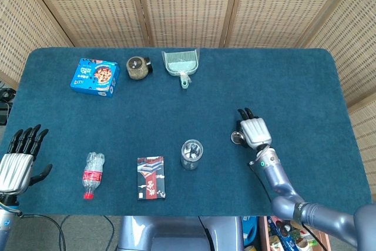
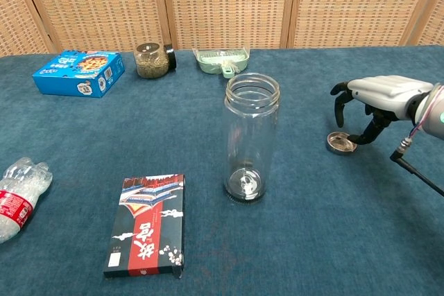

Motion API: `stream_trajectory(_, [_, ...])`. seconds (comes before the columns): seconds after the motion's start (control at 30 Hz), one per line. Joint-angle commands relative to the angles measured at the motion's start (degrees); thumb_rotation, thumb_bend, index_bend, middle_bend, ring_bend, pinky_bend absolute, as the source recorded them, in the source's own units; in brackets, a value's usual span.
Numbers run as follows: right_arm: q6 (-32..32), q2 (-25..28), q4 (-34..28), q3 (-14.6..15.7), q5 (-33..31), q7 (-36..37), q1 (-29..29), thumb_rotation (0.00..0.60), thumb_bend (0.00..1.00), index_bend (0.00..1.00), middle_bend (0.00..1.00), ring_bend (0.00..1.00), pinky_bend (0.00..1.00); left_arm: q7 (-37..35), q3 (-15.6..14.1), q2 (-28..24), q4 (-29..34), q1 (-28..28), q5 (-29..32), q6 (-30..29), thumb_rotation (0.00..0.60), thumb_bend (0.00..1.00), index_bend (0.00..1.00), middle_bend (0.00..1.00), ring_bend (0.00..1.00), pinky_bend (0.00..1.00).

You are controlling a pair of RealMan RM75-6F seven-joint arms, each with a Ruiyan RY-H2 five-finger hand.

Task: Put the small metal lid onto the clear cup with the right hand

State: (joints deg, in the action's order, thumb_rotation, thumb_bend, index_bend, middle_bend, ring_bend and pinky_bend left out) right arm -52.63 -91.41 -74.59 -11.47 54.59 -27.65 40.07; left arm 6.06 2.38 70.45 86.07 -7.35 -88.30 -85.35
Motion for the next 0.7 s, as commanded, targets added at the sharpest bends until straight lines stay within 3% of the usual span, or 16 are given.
stream_trajectory(0.03, [-0.02, -0.35, 0.3, 0.14, 0.03, 0.64, -0.12, 0.6, 0.49, 0.5, 0.16, 0.0, 0.39, 0.01, -0.03, 0.01, 0.02, 0.02, -0.07, -0.1, 0.6, 0.3, 0.0, 0.0, 0.0, 0.0])
stream_trajectory(0.7, [0.23, -2.49, 4.28, 0.54, 0.9, 3.46, 0.12, 0.6, 0.5, 0.52, 0.19, 0.03, 0.4, -0.06, -0.22, 0.11, -0.01, -0.11, -0.4, -0.3, 0.6, 0.3, 0.0, 0.0, 0.0, 0.0])
